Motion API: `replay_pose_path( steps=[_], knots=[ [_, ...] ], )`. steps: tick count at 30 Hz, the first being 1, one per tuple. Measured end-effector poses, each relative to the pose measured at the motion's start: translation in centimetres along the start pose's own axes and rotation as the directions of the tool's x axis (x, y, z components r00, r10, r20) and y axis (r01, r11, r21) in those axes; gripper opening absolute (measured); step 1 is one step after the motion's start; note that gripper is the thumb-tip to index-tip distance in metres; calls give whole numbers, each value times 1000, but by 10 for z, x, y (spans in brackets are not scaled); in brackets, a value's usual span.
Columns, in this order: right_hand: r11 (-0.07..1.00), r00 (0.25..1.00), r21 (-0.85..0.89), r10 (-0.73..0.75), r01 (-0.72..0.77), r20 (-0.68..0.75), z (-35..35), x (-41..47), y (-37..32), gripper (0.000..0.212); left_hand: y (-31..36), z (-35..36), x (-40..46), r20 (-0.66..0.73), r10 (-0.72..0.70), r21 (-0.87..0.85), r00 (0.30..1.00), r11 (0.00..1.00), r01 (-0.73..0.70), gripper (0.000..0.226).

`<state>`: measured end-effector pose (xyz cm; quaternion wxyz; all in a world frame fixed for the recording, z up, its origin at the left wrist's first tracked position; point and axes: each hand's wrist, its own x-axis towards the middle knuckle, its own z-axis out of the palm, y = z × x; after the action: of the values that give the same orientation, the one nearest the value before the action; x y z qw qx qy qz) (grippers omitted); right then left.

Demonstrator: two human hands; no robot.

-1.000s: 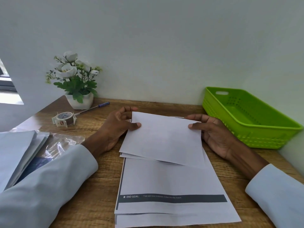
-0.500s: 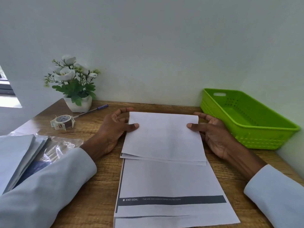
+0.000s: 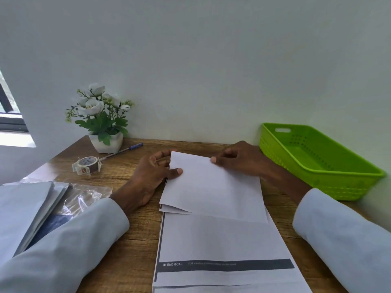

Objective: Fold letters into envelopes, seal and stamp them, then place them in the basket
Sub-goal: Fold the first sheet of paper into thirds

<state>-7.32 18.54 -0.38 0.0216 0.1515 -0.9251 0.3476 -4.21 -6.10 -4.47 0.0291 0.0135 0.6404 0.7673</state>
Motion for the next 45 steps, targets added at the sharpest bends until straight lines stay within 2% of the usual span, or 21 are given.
replay_pose_path(
  steps=[4,6,9,12,14,19,31,35,37,40,42,45],
  knots=[
    [989,989,151,-25,3,144,6,10,-13,25,-1,0,-1,-2,11,11,1000,1000,-11,48],
    [978,986,209,-24,-11,165,9,14,-15,24,-1,0,-1,-2,10,20,1000,1000,-10,48],
    [963,987,266,-3,-40,159,11,17,-14,22,-1,-1,0,-5,2,37,1000,999,-2,49],
    [956,989,291,-2,-42,149,13,17,-16,22,0,2,0,-5,0,41,1000,999,0,38],
    [957,987,287,-12,-35,160,14,16,-19,21,0,5,-1,-3,-9,37,1000,999,9,32],
    [966,984,256,-4,-42,177,14,14,-24,20,-2,9,1,-67,-22,1,997,1000,23,31],
    [931,981,310,169,-191,99,-18,-12,12,16,-2,9,-1,-114,-6,-1,994,1000,6,25],
    [860,973,463,232,-212,16,-21,-24,21,23,1,9,-3,-125,-7,-22,992,1000,5,18],
    [768,963,602,269,-216,3,-17,-32,26,33,2,8,-3,-145,-7,-58,989,998,-1,18],
    [622,961,740,244,-258,130,-5,-48,31,37,3,5,-2,-171,-13,-148,985,989,-13,25],
    [592,958,754,199,-286,207,3,-58,30,37,4,6,-3,-166,-9,-173,986,985,-20,30],
    [558,964,786,171,-265,203,10,-62,28,36,5,11,-4,-114,-8,-186,993,983,-13,31]
  ],
)
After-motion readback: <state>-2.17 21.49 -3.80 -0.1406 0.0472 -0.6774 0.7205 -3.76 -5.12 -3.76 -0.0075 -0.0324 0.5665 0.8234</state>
